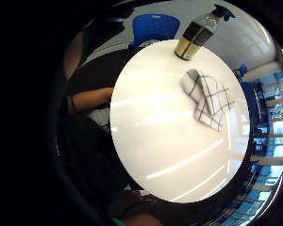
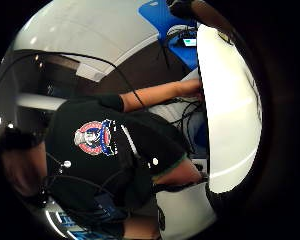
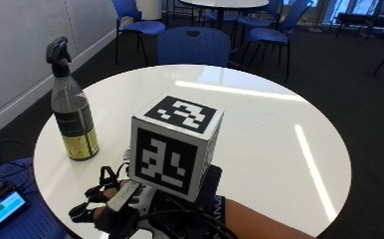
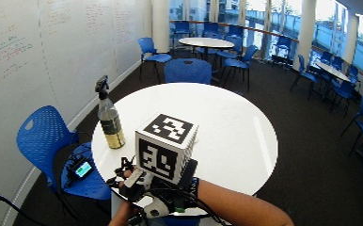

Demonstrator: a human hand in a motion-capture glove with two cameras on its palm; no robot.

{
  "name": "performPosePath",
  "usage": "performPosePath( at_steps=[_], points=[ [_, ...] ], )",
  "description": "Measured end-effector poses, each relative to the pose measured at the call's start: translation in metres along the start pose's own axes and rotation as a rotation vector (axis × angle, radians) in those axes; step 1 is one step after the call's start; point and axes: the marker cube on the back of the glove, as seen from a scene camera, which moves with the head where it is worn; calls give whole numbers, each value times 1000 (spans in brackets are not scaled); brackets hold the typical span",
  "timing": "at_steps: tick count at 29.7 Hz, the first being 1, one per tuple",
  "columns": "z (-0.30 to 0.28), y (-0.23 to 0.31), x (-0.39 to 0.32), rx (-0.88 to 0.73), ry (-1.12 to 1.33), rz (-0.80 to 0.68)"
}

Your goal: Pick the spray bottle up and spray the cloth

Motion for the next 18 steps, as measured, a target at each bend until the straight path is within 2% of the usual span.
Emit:
performPosePath(
  at_steps=[18],
  points=[
    [9, 1, 2, -23, -4, 8]
  ],
)
